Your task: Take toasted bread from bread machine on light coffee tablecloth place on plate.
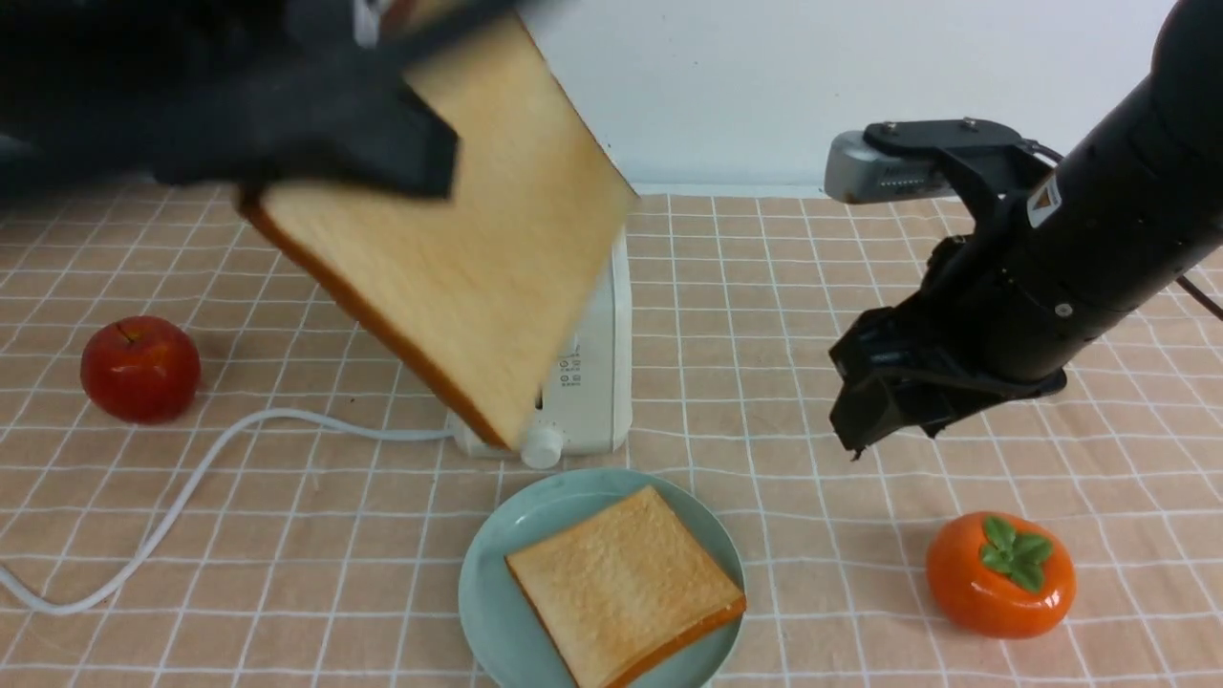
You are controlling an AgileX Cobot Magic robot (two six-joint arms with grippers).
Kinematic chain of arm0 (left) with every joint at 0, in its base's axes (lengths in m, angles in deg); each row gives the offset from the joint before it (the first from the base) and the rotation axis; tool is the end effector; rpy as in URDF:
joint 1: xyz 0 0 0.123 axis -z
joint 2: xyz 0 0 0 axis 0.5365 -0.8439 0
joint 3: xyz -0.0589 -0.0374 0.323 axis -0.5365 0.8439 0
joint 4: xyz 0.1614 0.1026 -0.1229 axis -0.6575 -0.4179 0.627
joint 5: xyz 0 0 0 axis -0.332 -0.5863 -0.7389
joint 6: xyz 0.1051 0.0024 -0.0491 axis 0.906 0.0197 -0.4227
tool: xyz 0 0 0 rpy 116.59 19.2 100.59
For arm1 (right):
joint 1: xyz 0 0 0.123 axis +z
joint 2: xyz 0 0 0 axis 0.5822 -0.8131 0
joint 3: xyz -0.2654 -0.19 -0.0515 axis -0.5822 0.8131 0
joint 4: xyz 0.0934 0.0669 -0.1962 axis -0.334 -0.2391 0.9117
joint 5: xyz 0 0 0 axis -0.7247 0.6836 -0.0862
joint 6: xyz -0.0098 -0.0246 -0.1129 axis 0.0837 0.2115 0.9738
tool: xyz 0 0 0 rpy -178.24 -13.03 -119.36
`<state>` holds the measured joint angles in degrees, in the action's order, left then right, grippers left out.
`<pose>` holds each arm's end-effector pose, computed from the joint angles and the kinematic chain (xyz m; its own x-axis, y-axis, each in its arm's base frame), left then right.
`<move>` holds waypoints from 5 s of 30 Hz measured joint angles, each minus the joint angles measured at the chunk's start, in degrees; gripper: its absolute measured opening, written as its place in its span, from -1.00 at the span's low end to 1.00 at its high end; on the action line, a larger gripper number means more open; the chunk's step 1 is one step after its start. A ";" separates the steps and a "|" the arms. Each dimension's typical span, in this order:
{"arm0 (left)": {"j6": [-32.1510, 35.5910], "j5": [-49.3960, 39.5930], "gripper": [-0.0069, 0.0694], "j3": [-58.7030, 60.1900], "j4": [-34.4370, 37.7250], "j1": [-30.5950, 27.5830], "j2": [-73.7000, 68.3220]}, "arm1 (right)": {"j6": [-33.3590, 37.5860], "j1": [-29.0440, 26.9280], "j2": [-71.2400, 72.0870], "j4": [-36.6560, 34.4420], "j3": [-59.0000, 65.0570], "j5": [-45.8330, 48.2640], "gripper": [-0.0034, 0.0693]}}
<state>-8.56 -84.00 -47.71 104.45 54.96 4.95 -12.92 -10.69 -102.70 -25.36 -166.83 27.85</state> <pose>0.1659 -0.1242 0.4555 -0.6958 0.0350 -0.7173 0.5111 0.7258 -0.4604 0.2587 0.1465 0.3678 -0.8542 -0.3186 -0.4109 -0.4309 0.8761 0.2165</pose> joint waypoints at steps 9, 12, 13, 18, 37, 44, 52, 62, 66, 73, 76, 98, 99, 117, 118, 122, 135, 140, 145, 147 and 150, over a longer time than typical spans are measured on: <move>29.67 19.30 -0.56 22.80 23.36 0.00 -13.07 | 0.00 0.00 0.00 0.00 0.00 0.00 0.30; 37.71 19.40 -0.56 22.87 29.60 0.00 -19.37 | 0.00 0.00 0.00 0.00 0.00 0.00 0.30; 38.04 19.47 -0.56 22.87 29.99 0.00 -19.81 | 0.00 0.00 0.00 0.00 0.00 0.00 0.30; 40.95 23.16 -0.51 22.87 34.74 0.00 -28.89 | 0.00 0.00 0.00 0.00 0.00 0.06 0.30; 21.01 29.56 0.83 22.87 4.47 -3.47 -13.98 | 0.00 0.00 0.00 0.73 0.00 0.04 0.29; -12.25 8.86 0.14 20.90 -20.38 -16.72 -4.64 | -1.77 -5.70 0.40 5.99 0.01 -5.20 -0.23; -23.50 4.31 -0.86 20.12 -27.60 -18.82 12.30 | -4.46 -19.96 9.17 6.01 5.58 -12.38 -0.96; -25.26 -4.70 -0.86 27.86 -31.73 -11.99 28.82 | -4.47 -21.51 38.81 5.01 38.48 -33.34 -0.96; -25.44 -4.55 -0.86 34.73 -32.91 -11.92 36.69 | -4.47 -21.51 47.26 4.95 49.72 -40.85 -0.96; -25.46 -0.54 -0.86 41.46 -32.07 -10.28 42.71 | -4.47 -21.51 58.40 4.95 65.66 -56.58 -0.95; -25.46 -0.18 -0.86 41.46 -31.58 -10.28 42.71 | -4.47 -21.51 59.39 4.95 67.35 -58.36 -0.94; -25.46 -0.17 -0.86 41.46 -31.31 -10.28 42.87 | -4.47 -20.70 60.16 4.95 69.17 -59.01 -0.90; -25.46 -0.17 -0.86 41.46 -31.31 -10.28 42.93 | -4.47 -20.70 60.16 4.95 69.17 -59.01 -0.90; -24.65 21.42 -0.85 60.26 -31.14 -15.85 66.72 | -4.47 -20.70 60.16 4.95 69.17 -59.01 -0.87; -24.32 26.44 -0.85 65.92 -31.94 -16.66 66.78 | -4.47 -20.70 60.21 4.95 69.17 -59.01 -0.87; -24.30 31.80 -0.85 75.70 -33.66 -17.61 66.78 | -4.47 -20.70 60.20 4.95 69.17 -58.86 -0.85; -24.30 31.19 -0.83 76.68 -34.42 -17.67 66.78 | -4.47 -20.70 60.20 4.95 69.17 -58.56 -0.80; -24.30 31.19 -0.83 76.68 -34.42 -17.67 66.78 | -4.47 -20.70 60.20 4.95 69.17 -58.56 -0.78; -24.30 31.19 -0.83 76.72 -34.42 -17.67 66.78 | -4.47 -20.70 60.20 4.95 69.17 -58.56 -0.76; -24.30 31.24 -0.83 76.72 -34.42 -17.67 66.78 | -4.47 -20.70 60.20 4.95 69.17 -58.56 -0.76; -24.30 31.24 -0.83 76.72 -34.42 -17.67 66.78 | -4.47 -20.70 60.20 4.95 69.17 -58.56 -0.75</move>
<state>-32.85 -52.76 29.01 70.02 37.29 71.72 -17.39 -31.39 -42.50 -20.41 -97.66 -30.72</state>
